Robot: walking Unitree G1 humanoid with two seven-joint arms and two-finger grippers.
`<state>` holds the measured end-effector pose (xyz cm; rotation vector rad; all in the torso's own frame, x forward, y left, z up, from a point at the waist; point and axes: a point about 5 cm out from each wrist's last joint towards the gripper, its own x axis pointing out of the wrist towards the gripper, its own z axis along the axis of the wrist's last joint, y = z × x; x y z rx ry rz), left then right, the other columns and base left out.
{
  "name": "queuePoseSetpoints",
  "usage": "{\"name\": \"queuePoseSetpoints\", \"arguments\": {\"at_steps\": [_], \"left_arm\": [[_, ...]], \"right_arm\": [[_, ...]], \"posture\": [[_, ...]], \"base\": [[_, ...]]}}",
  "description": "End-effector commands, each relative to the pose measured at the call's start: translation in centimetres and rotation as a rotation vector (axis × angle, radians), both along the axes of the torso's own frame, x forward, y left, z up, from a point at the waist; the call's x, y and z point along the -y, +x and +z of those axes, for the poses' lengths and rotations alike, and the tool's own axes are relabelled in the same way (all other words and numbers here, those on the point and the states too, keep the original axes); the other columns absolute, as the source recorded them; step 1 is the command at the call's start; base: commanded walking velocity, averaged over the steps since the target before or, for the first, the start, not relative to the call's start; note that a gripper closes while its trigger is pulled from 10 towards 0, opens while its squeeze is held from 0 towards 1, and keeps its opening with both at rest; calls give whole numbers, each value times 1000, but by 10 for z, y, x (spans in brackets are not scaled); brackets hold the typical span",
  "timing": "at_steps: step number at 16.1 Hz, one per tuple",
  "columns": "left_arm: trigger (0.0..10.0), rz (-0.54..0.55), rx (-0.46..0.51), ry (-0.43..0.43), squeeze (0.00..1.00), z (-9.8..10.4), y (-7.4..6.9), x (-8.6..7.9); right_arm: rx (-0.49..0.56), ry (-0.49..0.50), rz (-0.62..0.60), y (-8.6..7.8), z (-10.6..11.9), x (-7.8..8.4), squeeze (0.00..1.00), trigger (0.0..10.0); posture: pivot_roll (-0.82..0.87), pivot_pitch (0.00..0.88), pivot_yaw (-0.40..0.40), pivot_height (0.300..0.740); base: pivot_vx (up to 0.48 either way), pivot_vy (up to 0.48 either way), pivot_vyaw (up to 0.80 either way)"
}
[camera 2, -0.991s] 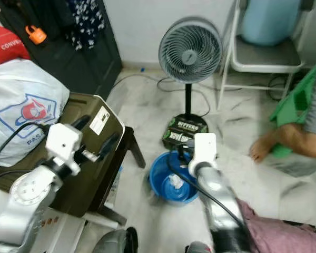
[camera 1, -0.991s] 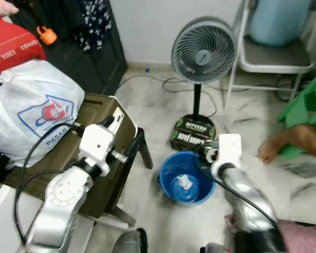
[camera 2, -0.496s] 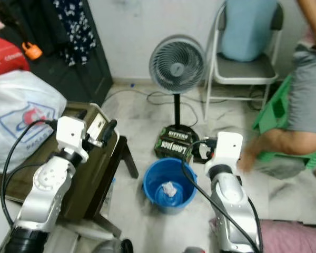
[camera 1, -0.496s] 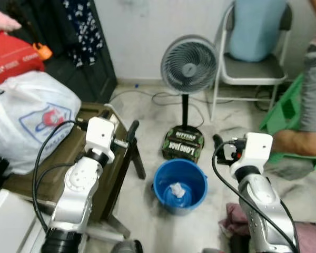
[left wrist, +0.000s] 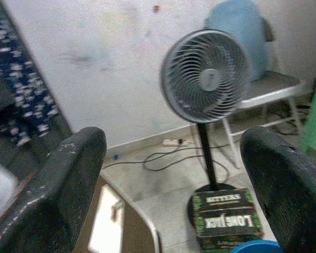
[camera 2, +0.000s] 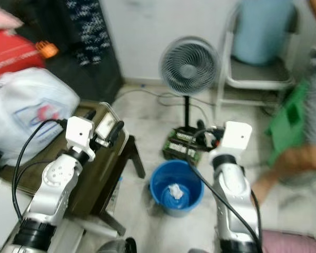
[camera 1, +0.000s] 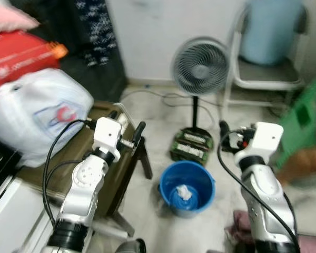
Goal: Clean up the room
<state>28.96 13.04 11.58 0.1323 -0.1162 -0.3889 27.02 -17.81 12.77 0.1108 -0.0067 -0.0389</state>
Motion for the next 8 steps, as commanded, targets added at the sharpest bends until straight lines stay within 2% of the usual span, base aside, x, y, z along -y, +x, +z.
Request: {"name": "queuePoseSetpoints", "arguments": {"at_steps": [1,2,4,6,8], "left_arm": [[10000,25,7,8,0,-1,-4,-5],[10000,50,12,9,0,-3,-9,-8],[10000,102,17,-2,0,-1,-16,-15],[10000,177,9,-9,0,-6,-31,-24],[10000,204,4,-11,0,-9,-37,-27]], "right_arm": [[-27,23,23,4,-7,-5,0,10000],[-34,46,33,5,-10,-8,0,10000],[-48,59,71,10,-14,-15,0,10000],[-68,65,141,20,-15,-27,0,10000],[-70,63,172,24,-14,-32,0,10000]], "posture": [[-117,0,94,740],[-86,0,83,740],[-27,0,41,740],[34,0,-29,740],[51,0,-53,740]], "base": [[0,0,800],[0,0,456],[0,0,0],[0,0,0],[0,0,0]]}}
